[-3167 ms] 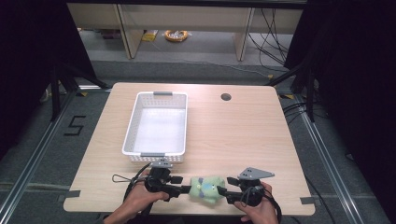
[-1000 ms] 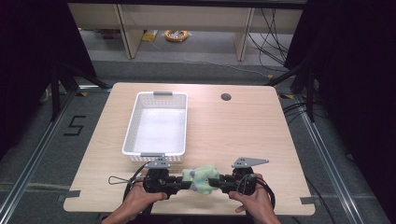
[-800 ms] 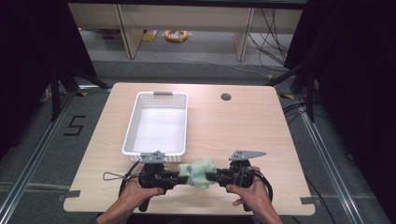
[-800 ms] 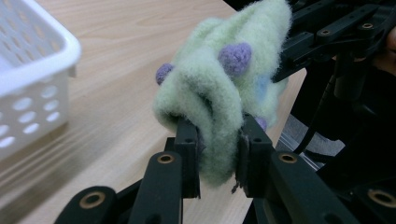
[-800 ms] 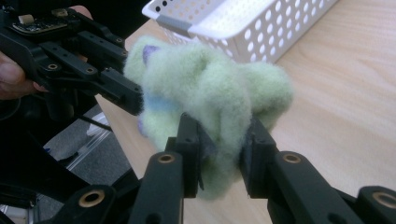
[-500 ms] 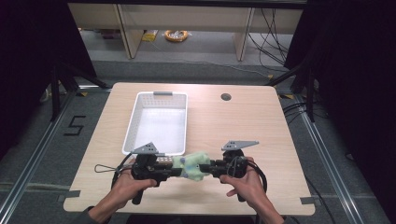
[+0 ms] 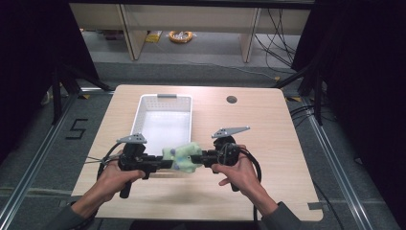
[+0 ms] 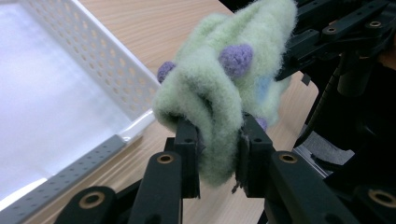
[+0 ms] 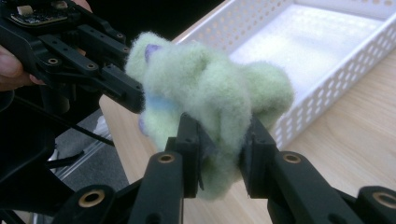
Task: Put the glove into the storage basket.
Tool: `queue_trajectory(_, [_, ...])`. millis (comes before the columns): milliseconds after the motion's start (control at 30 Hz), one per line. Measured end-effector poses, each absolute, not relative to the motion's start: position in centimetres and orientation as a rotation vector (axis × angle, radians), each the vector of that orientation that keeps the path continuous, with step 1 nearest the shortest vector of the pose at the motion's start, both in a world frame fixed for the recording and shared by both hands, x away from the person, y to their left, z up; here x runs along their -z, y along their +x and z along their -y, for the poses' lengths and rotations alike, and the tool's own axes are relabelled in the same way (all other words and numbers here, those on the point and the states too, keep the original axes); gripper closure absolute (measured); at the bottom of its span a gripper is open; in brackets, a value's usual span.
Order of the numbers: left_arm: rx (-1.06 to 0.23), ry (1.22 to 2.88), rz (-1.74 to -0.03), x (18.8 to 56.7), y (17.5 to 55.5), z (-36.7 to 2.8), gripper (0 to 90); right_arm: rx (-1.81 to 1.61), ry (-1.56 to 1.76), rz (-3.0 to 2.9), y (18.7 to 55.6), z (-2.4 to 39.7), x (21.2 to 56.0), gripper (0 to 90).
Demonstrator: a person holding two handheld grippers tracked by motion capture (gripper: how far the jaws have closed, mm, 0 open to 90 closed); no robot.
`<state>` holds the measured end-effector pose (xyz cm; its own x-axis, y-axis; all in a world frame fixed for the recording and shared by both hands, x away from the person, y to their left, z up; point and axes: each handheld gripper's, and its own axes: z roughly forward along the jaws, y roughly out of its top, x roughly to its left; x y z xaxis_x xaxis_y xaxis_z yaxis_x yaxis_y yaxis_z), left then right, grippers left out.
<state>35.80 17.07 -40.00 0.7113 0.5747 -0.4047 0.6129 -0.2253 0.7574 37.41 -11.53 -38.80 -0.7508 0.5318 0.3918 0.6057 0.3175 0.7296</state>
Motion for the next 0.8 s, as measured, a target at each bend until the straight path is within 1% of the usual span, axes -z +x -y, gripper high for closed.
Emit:
queue_trajectory(133, [0.034, 1.914, -0.937, 39.5, 36.9, -18.4, 73.5, 1.425, -1.068, 2.492, 38.7, 10.1, 38.4, 72.6])
queue_trajectory(300, [0.023, 1.913, -0.962, 39.4, 37.6, -19.1, 73.5, 1.416, -1.062, 2.495, 39.8, 9.1, 38.4, 72.6])
queue_trajectory(533, [0.020, 1.930, -0.982, 39.5, 39.7, -20.4, 73.4, 1.375, -1.089, 2.508, 41.8, 7.3, 38.3, 72.6])
queue_trajectory(800, [0.050, 1.953, -1.024, 40.1, 41.8, -21.8, 73.4, 1.333, -1.110, 2.512, 44.4, 5.3, 39.4, 72.5])
